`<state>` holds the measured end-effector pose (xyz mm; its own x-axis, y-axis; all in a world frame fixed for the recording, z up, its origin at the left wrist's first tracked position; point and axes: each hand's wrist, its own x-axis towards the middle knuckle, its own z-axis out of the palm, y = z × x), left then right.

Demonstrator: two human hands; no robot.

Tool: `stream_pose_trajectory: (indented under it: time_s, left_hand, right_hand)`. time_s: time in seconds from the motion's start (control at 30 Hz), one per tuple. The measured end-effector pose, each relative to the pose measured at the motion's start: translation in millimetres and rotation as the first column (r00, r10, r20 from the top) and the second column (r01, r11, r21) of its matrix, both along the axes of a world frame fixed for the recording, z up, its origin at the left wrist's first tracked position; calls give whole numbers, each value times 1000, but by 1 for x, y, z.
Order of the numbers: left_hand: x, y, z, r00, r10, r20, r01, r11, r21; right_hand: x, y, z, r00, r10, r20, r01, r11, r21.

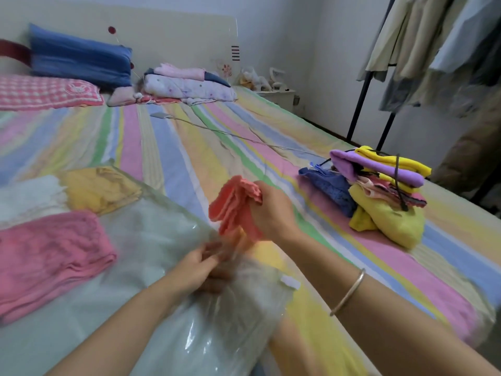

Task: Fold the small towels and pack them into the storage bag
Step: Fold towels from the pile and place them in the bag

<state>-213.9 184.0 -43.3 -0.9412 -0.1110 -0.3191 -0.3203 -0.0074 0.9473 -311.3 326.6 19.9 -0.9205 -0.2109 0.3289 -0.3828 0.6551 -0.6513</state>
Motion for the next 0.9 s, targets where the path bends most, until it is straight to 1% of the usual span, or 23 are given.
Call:
stream_pose_trajectory:
  time_s: [0.07,0.13,0.2,0.3,0.37,0.43,0.47,0.53,0.6,0.67,0.73,0.8,0.83,0.9]
  left_hand:
    - [13,-13,13,989,141,-31,-135,978,156]
    - [27,-35,20,969,244,-37,-228,944,240]
    - [45,-59,29,966,252,-54,-224,924,310]
    - [77,-85,47,983,150,-107,-83,880,467]
    - [97,-97,56,982,99,-164,6,839,544]
    - [117,-105,64,978,100,-180,13,843,538]
    - [123,-112,65,978,134,-162,-34,862,506]
    - [132,-126,59,950,302,-85,-251,894,370]
    - [140,-141,50,883,469,-27,-451,863,225]
    - [149,-156,38,815,579,-31,-574,812,102]
    - [158,-171,21,782,620,-56,-622,783,-12]
    - [169,-175,13,782,617,-91,-623,764,-168]
    - [174,-177,11,792,601,-110,-607,754,-249]
    - [183,-176,13,800,578,-159,-590,711,-384]
  right_hand:
    - [15,-12,24,998,25,66,-11,980,-201]
    - [32,-21,45,982,96,164,-24,918,-396]
    - [51,-29,63,934,199,296,-14,850,-527]
    - [75,-45,72,813,366,453,-19,794,-608]
    - [89,-58,67,724,429,541,-35,805,-592]
    - [101,-70,53,642,459,614,-68,832,-551]
    - [107,-75,44,619,454,642,-101,856,-508]
    - [119,-86,26,616,405,676,-176,907,-383]
    - [129,-96,8,642,346,684,-227,938,-262]
    - [141,-108,-5,678,291,675,-254,954,-157]
    - [148,-118,-19,736,244,632,-219,968,-119]
    - [154,-124,-29,806,207,554,-182,978,-100]
    - [158,-124,-33,858,194,476,-202,979,-35]
    - [170,-121,-39,949,197,246,-248,948,197]
